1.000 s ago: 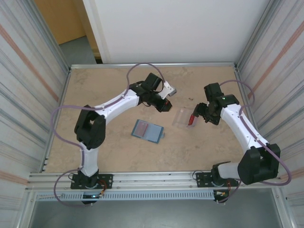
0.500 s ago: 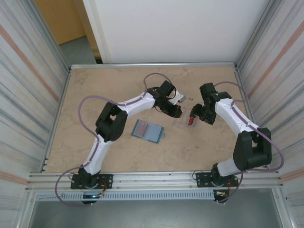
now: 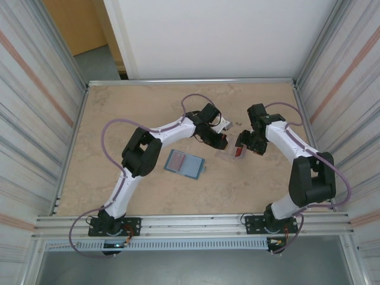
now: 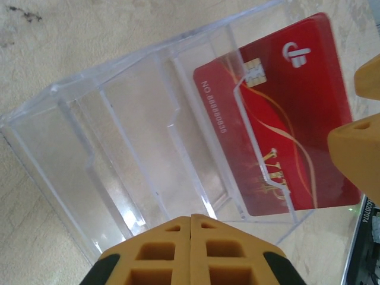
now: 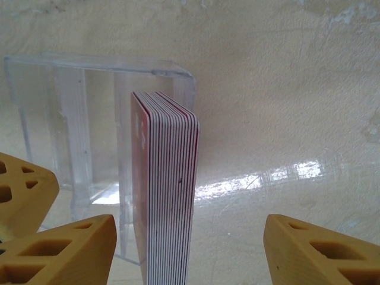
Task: Put the credit cards into the card holder
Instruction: Pick up the credit card from the storage box.
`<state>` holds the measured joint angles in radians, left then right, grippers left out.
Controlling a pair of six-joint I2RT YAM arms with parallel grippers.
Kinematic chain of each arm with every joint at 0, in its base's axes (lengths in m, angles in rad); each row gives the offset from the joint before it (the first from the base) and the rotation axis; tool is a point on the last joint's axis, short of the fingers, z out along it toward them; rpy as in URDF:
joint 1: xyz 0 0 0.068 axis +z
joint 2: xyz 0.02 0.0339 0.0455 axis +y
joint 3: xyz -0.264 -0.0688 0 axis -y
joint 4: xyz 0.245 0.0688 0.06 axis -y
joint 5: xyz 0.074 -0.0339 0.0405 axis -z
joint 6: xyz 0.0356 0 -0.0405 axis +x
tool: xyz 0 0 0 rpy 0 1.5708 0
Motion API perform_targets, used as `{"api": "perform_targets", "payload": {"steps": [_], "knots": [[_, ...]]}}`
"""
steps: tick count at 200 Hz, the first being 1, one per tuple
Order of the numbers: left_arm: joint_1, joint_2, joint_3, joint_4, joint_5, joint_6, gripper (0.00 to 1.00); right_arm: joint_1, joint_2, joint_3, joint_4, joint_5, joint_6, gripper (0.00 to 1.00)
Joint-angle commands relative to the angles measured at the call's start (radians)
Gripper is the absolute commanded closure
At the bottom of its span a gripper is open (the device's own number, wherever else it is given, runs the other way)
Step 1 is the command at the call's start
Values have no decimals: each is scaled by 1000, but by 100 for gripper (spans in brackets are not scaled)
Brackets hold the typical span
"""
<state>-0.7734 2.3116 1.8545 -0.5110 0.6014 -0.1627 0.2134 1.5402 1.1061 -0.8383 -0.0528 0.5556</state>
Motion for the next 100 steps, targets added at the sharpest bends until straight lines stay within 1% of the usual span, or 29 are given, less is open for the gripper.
{"api": "perform_targets", "payload": {"steps": [1,35,100], "knots": [[-3,28,-13,-7,-12,-19,100,-2,17,26,-20,20,-34,35],[-3,29,-42,-4,-21,-22,100,-2,33,29,-24,27,-42,36],[-2,28,-49,-1,-22,-23,100,5,71,35,-32,36,-48,37]]}}
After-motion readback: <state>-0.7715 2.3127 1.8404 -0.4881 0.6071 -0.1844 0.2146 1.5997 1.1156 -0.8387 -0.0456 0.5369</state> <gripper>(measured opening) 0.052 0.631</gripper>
